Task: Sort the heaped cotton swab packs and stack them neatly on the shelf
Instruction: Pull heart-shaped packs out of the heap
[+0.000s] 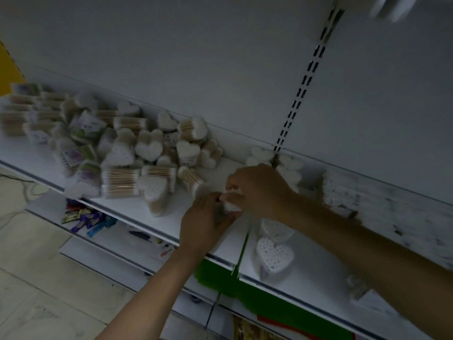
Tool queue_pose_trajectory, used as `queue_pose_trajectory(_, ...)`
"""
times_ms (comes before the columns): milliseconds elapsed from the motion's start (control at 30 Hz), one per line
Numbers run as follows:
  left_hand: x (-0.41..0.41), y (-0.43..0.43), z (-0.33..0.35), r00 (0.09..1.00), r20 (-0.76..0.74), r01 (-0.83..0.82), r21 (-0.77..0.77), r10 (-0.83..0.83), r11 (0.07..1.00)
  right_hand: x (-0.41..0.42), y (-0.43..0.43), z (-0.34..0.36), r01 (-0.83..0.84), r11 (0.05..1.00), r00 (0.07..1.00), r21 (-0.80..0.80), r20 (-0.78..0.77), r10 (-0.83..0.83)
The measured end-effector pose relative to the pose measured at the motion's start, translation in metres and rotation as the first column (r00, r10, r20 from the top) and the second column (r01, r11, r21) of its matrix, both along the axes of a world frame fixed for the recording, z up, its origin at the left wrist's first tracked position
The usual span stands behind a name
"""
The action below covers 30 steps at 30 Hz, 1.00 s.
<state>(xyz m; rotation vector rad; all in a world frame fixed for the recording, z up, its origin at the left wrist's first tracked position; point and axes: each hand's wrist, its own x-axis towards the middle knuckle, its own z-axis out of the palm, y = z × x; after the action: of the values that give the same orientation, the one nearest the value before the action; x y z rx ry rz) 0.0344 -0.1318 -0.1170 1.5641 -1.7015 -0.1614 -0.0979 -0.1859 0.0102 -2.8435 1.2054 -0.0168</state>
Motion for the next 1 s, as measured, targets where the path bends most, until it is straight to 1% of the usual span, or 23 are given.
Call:
queue_pose_trajectory(67, 0.001, -0.002, -0.003, 1.0, -0.001, 0.001, 0.015, -0.001, 1.0, 0.007, 0.011, -0.012, -0.056, 0.982, 0.997, -0.183, -0.054, 0.047)
queue_pose_trajectory(100, 0.001, -0.002, -0.005, 1.0, 0.002, 0.006, 0.007, -0.006, 1.0, 0.01, 0.014, -0.017, -0.069, 0.965, 0.996, -0.253, -0.072, 0.052)
queue_pose_trajectory(133, 0.002, -0.003, -0.007, 1.0, 0.009, 0.011, -0.003, -0.011, 1.0, 0.012, 0.015, -0.021, -0.061, 0.957, 0.996, -0.283, -0.076, 0.041)
queue_pose_trajectory(200, 0.003, -0.004, -0.007, 1.0, 0.02, 0.014, 0.011, -0.014, 1.0, 0.013, 0.01, -0.027, -0.031, 0.952, 0.999, -0.304, -0.043, 0.019)
queue_pose_trajectory(367, 0.003, -0.005, -0.007, 0.998, 0.066, -0.006, 0.026, 0.004, 1.0, -0.001, 0.001, -0.016, 0.0, 0.923, 0.996, -0.384, -0.08, -0.034)
queue_pose_trajectory(500, 0.003, -0.005, -0.01, 0.996, 0.093, -0.001, 0.023, -0.001, 1.0, -0.009, -0.009, -0.023, 0.033, 0.914, 0.993, -0.404, -0.089, -0.076)
queue_pose_trajectory(567, 0.003, -0.004, -0.01, 0.996, 0.094, -0.002, 0.019, 0.0, 1.0, -0.01, -0.008, -0.026, 0.043, 0.916, 0.994, -0.399, -0.078, -0.081)
queue_pose_trajectory(667, 0.001, -0.002, -0.009, 0.999, 0.036, -0.016, 0.013, 0.016, 1.0, -0.012, -0.011, -0.027, 0.072, 0.923, 0.995, -0.378, -0.042, -0.095)
queue_pose_trajectory(733, -0.001, 0.001, -0.006, 1.0, 0.007, -0.001, -0.039, 0.002, 0.999, -0.013, -0.009, -0.025, 0.096, 0.929, 0.995, -0.359, 0.007, -0.1)
queue_pose_trajectory(833, -0.001, 0.008, 0.004, 1.0, -0.016, -0.004, -0.166, 0.002, 0.986, -0.008, -0.001, -0.017, 0.113, 0.949, 0.99, -0.295, 0.119, -0.081)
queue_pose_trajectory(867, 0.001, 0.011, 0.009, 0.999, -0.032, -0.032, -0.219, 0.026, 0.975, -0.004, 0.005, -0.01, 0.139, 0.957, 0.978, -0.255, 0.189, -0.091)
queue_pose_trajectory(900, 0.004, 0.015, 0.014, 0.997, -0.052, -0.063, -0.273, 0.051, 0.96, 0.003, 0.012, -0.005, 0.19, 0.963, 0.957, -0.19, 0.254, -0.139)
queue_pose_trajectory(933, 0.01, 0.02, 0.018, 0.993, -0.078, -0.105, -0.322, 0.084, 0.941, 0.01, 0.021, -0.002, 0.254, 0.958, 0.924, -0.131, 0.327, -0.201)
queue_pose_trajectory(1000, 0.025, 0.029, 0.024, 0.972, -0.153, -0.223, -0.389, 0.175, 0.894, 0.031, 0.038, -0.009, 0.391, 0.919, 0.837, -0.051, 0.436, -0.332)
